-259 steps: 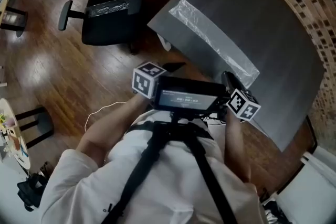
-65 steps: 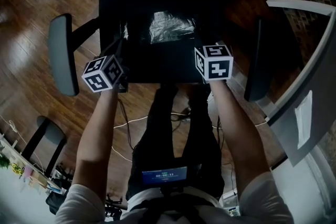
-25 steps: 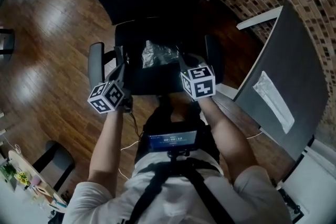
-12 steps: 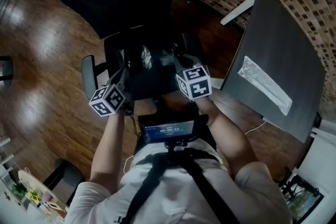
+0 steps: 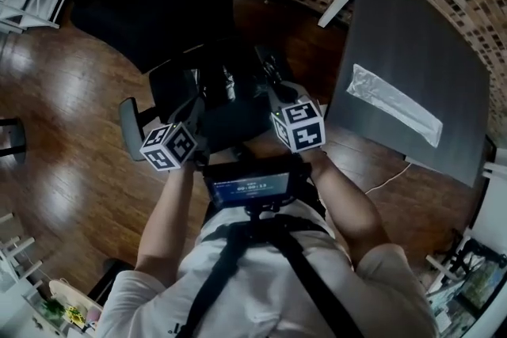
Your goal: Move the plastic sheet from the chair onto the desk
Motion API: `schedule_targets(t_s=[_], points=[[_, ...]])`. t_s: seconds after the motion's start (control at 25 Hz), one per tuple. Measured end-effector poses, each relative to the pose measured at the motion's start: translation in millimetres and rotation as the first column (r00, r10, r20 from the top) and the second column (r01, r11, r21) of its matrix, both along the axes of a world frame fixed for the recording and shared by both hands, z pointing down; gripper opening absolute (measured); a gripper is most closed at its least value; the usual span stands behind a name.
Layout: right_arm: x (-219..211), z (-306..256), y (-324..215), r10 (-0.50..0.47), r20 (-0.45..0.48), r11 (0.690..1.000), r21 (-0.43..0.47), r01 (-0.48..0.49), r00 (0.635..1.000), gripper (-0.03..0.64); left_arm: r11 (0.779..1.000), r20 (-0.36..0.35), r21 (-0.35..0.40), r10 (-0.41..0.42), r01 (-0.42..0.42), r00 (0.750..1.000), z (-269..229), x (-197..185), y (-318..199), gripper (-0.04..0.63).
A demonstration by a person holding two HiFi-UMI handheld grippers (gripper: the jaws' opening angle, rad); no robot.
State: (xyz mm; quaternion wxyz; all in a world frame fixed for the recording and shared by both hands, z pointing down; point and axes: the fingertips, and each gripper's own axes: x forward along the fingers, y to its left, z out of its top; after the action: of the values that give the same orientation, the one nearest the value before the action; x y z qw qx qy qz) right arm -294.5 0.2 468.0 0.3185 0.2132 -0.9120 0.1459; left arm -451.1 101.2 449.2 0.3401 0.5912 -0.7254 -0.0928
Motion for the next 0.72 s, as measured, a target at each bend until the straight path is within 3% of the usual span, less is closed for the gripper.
schedule_targets(t_s=[0.36,0.72], points=[[59,-10,-19,0.13,0.021,0.991,0.028,-0.131,0.991,0.005,0.99,0.024,0.017,0.136,-0.137,0.99,-15,44,-32,0.002],[100,-23,-27,0.143,0.047,0.988,0.052,-0.146,0.989,0.005,0.982,0.05,0.051,0.179,-0.182,0.983,-35,94,-47,0.002]])
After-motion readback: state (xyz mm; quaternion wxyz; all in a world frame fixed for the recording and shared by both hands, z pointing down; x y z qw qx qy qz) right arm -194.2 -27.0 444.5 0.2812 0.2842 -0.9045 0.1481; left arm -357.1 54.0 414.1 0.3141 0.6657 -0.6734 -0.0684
